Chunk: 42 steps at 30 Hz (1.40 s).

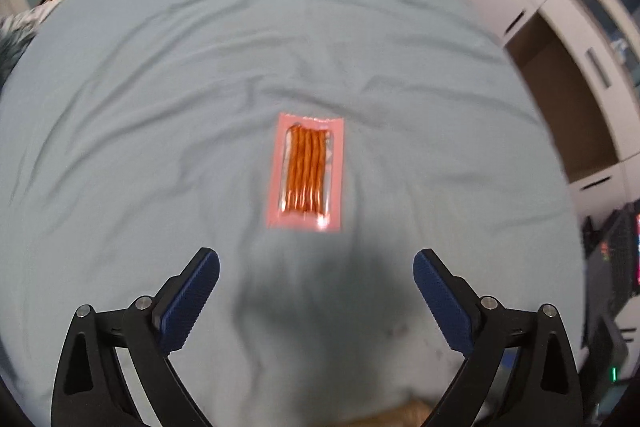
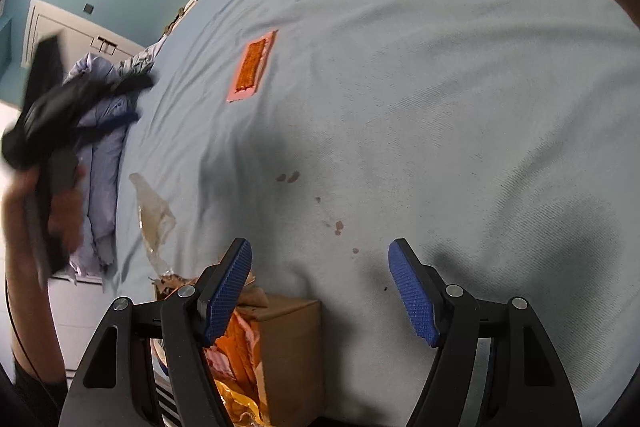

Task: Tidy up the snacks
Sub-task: 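Move the left gripper to the last pink packet and grasp it, then carry the pink packet with the left gripper and drop it into the box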

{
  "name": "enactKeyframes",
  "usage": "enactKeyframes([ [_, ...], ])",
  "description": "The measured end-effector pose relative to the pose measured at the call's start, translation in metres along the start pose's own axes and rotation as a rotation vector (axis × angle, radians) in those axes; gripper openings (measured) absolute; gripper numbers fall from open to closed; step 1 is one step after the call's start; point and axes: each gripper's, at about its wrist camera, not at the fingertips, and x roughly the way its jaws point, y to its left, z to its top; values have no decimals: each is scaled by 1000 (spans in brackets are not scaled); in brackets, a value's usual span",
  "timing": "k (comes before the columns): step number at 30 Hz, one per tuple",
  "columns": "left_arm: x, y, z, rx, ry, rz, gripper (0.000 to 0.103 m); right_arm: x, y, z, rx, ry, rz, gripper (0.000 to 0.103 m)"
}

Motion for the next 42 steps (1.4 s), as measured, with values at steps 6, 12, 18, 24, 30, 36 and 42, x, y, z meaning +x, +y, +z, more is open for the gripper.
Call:
enactKeyframes([
  [6,85,-24,40,43,142,74,99,7,-6,2,9,27,16,70],
  [12,125,-42,46,103,160,159,103,13,-14,6,32,52,26,70],
  [18,117,-41,43,115,179,115,79,20,-19,9,44,74,28,70],
  [24,83,-31,25,76,192,69,5,15,-24,12,67,53,20,70],
  [30,13,-8,-17,4,116,-6,5,4,-24,9,78,18,13,70],
  [36,-96,-9,-91,28,4,-163,5,-3,-26,5,100,-3,1,70],
  [42,-152,-8,-196,111,-40,-331,5,-15,-20,-2,107,-29,-1,70],
])
